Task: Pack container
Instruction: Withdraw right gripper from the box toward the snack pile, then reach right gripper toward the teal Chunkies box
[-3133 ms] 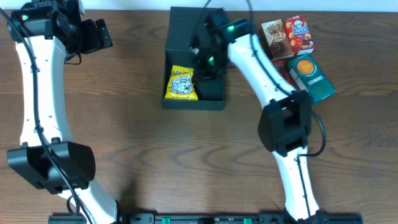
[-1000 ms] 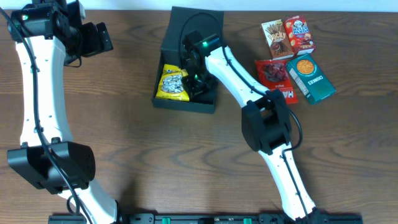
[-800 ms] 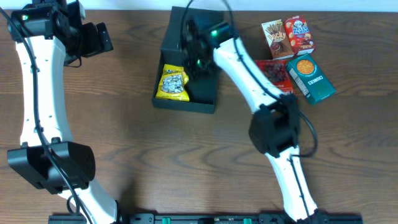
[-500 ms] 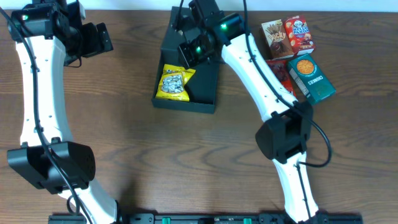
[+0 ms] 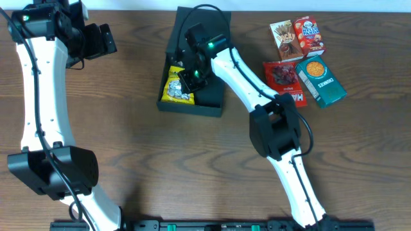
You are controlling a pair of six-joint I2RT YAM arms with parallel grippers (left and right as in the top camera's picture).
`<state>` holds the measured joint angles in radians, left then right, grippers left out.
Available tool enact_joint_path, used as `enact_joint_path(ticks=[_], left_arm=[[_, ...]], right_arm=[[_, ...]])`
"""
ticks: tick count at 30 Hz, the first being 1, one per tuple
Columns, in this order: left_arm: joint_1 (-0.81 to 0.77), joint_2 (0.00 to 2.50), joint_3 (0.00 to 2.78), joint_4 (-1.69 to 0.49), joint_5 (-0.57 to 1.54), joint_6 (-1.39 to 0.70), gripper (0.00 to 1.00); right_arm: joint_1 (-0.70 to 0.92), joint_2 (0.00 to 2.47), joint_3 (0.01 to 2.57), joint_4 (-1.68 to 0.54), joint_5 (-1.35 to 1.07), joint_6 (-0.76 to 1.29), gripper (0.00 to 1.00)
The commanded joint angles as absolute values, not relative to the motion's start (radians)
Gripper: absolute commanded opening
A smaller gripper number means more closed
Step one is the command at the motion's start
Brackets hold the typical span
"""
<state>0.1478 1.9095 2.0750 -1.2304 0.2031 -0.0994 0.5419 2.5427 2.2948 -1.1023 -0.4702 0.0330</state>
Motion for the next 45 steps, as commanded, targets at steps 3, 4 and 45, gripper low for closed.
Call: enact_joint_path(ticks=[3,4,45], left_arm=[[0.152,1.917,2.077,-1.238,0.2,-0.085,0.95],[0.152,1.917,2.077,-1.238,0.2,-0.085,0.95],[-0.005,2.143,1.936,-1.1,0.308,-0.132,0.95]], right_arm=[[0.542,2.564,2.291,-1.1,-0.476,0.021,0.01],[0.54,2.562,2.292,-1.1,-0.476,0.021,0.01],[-0.132,2.232,2.218,-1.235,0.198,-0.419,0.99]])
